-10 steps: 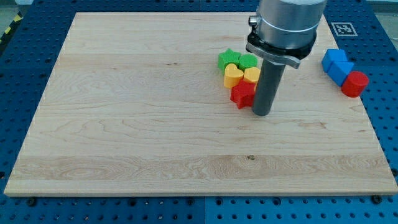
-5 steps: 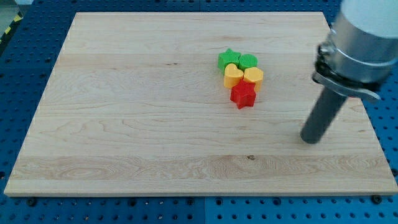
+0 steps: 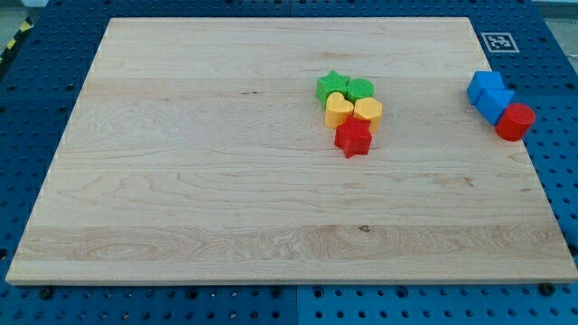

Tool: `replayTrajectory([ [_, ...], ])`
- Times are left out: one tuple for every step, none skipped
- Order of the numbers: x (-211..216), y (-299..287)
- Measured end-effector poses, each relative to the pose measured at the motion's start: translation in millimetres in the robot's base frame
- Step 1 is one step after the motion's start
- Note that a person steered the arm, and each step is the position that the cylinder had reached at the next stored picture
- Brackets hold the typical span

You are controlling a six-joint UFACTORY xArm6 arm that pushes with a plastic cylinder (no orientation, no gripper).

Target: Point your arm closer to the blue cube

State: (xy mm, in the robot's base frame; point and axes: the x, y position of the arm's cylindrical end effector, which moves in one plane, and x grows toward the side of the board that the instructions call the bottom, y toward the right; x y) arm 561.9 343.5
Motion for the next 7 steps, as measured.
replayTrajectory([
  [0.0,0.0],
  [0.0,0.1],
  [0.0,1.7],
  [-1.0,1.0],
  [-4.8,1.4],
  [-8.4,0.6],
  [-8.4,0.6],
])
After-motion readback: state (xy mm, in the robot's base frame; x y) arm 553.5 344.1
